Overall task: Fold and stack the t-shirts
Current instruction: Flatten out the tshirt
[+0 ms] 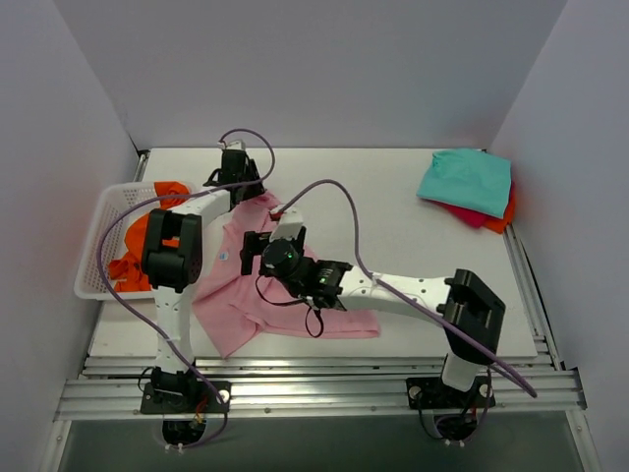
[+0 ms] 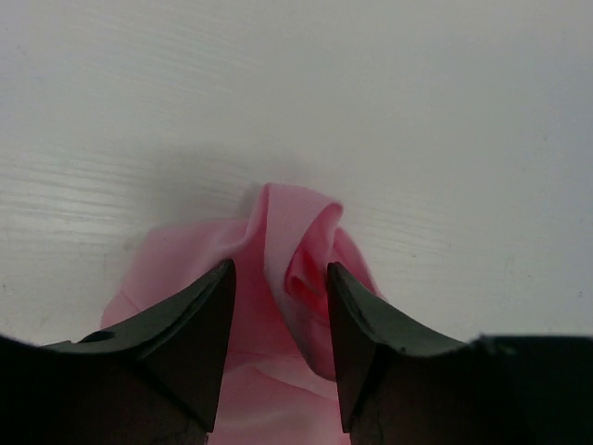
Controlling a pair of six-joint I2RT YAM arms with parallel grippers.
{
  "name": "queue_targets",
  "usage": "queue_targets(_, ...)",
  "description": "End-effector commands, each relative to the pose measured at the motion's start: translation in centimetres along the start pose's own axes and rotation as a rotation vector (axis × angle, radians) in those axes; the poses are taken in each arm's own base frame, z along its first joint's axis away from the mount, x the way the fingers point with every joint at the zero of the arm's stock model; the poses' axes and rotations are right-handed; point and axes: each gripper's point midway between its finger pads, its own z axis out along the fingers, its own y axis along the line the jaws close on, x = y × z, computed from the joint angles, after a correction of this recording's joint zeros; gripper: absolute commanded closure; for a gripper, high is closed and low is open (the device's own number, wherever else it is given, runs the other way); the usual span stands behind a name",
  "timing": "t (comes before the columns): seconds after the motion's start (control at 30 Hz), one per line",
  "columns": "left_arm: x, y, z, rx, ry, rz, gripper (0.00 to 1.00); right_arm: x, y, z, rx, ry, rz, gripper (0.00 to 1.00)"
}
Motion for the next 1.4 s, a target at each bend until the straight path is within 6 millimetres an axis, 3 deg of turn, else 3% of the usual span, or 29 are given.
queue_targets(0.0, -2.3, 0.3, 0.0, 0.068, -0.067, -0.088, 0.47, 1.1, 3.9, 1.6, -0.085, 0.026, 0.051, 0.18)
queue_targets(0.03, -1.4, 0.7, 0.0, 0.079, -0.042, -0.094, 0.44, 2.2, 5.1, 1.6, -0.118, 0.056, 0.044, 0.19)
queue_targets(0.13, -1.7, 2.1, -0.2, 0.088, -0.051, -0.132, 0.43, 4.5, 7.3, 2.8, -0.164, 0.107, 0.043, 0.22)
queue_targets(0.17, -1.5, 2.5, -0.3, 0.098, -0.049, -0.149, 0.43, 6.0, 7.4, 3.4, -0.162, 0.133, 0.033, 0.23)
queue_targets(0.27, -1.8, 4.9, -0.5, 0.087, -0.056, -0.2, 0.43, 7.3, 8.4, 4.1, -0.175, 0.164, 0.038, 0.24)
queue_targets(0.3, -1.6, 4.9, -0.6, 0.124, -0.041, -0.222, 0.43, 7.3, 8.7, 4.1, -0.177, 0.166, 0.038, 0.25)
queue_targets(0.33, -2.5, 5.5, -0.6, 0.153, -0.069, -0.261, 0.43, 7.8, 8.9, 4.0, -0.176, 0.173, 0.036, 0.25)
queue_targets(0.43, -1.8, 6.2, -0.1, 0.171, -0.045, -0.307, 0.44, 8.8, 9.6, 4.0, -0.18, 0.196, 0.029, 0.25)
queue_targets(0.57, -2.1, 6.0, 0.0, 0.184, -0.05, -0.305, 0.48, 12.1, 10.9, 3.2, -0.175, 0.251, -0.012, 0.26)
queue_targets(0.73, -2.0, 6.0, -0.1, 0.201, -0.049, -0.306, 0.49, 14.3, 9.3, 3.4, -0.135, 0.278, -0.006, 0.27)
queue_targets(0.87, -1.9, 5.7, -0.2, 0.218, -0.052, -0.3, 0.5, 16.1, 6.7, 3.1, -0.068, 0.302, -0.018, 0.27)
queue_targets(1.07, -1.9, 5.7, -0.3, 0.223, -0.052, -0.302, 0.51, 17.2, 2.9, 2.9, 0.042, 0.289, -0.044, 0.28)
queue_targets(1.13, -1.9, 5.7, -0.3, 0.227, -0.052, -0.301, 0.51, 18.5, 1.8, 3.2, 0.061, 0.309, -0.045, 0.29)
queue_targets(1.27, -1.8, 5.6, -0.3, 0.23, -0.052, -0.301, 0.52, 20.2, 1.2, 3.8, 0.066, 0.338, -0.04, 0.3)
queue_targets(1.37, -1.9, 5.7, -0.3, 0.23, -0.054, -0.301, 0.52, 20.3, 1.3, 3.8, 0.064, 0.338, -0.044, 0.3)
